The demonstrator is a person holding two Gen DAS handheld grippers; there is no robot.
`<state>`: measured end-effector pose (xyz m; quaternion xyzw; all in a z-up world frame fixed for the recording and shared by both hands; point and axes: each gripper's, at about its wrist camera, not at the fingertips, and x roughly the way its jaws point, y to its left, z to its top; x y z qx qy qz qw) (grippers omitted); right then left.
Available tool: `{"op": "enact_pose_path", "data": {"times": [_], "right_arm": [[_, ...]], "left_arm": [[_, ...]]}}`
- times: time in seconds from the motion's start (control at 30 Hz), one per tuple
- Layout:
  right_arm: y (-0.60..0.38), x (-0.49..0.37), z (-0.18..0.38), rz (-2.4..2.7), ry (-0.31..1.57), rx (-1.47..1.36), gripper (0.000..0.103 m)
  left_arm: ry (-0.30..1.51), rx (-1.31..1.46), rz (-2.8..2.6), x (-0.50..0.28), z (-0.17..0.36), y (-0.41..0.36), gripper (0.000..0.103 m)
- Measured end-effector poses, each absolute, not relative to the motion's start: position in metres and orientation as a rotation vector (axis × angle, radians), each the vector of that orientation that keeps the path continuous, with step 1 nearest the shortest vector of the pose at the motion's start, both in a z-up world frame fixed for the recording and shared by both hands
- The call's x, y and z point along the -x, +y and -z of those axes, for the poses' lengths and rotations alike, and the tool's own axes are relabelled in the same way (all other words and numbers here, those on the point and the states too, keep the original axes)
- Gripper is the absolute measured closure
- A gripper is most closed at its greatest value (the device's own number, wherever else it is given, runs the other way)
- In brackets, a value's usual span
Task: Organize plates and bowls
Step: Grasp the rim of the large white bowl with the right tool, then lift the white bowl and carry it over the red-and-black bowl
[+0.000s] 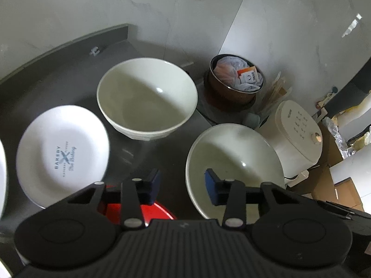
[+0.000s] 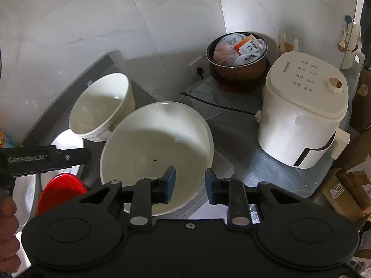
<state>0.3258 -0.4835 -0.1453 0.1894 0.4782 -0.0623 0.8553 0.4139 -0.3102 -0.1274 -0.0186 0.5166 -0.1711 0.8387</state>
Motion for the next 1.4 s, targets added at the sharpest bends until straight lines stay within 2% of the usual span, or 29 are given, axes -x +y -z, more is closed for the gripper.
{"op": "enact_pose_path", "data": {"times": [0.07,0.13,0.3,0.5,0.53,0.9,1.4], "right_arm": [[-0.487,-0.329,0.149,0.135,1.014,-0.394,0.077],[-0.490,-0.331,0.153,0.137,1.026,-0.390,0.083],[-0.496,-0.335,0.161,0.117,1.041,-0.398,0.084],[-0.498,-0.340,0.171,0.099,1.060,-0.388,0.084],[-0.499,-0.341,0.173,0.093,1.058,-0.394,0.087],[-0.495,-0.330,0.155,0.074,0.991,-0.348,0.089],[-0.459,-0.296,0.090,0.051,0.829,-0.338,0.088]], "left_arm": [[1.118,0.049,0.348,-0.419,0.137,-0.314,0.070],[1.137,0.062,0.344,-0.423,0.144,-0.317,0.077],[1.167,0.065,0.311,-0.430,0.159,-0.323,0.082],[1.196,0.095,0.301,-0.437,0.171,-0.327,0.097],[1.202,0.101,0.300,-0.437,0.172,-0.328,0.099],[1.174,0.096,0.291,-0.416,0.158,-0.325,0.099],[1.027,0.173,0.272,-0.379,0.089,-0.283,0.099]]}}
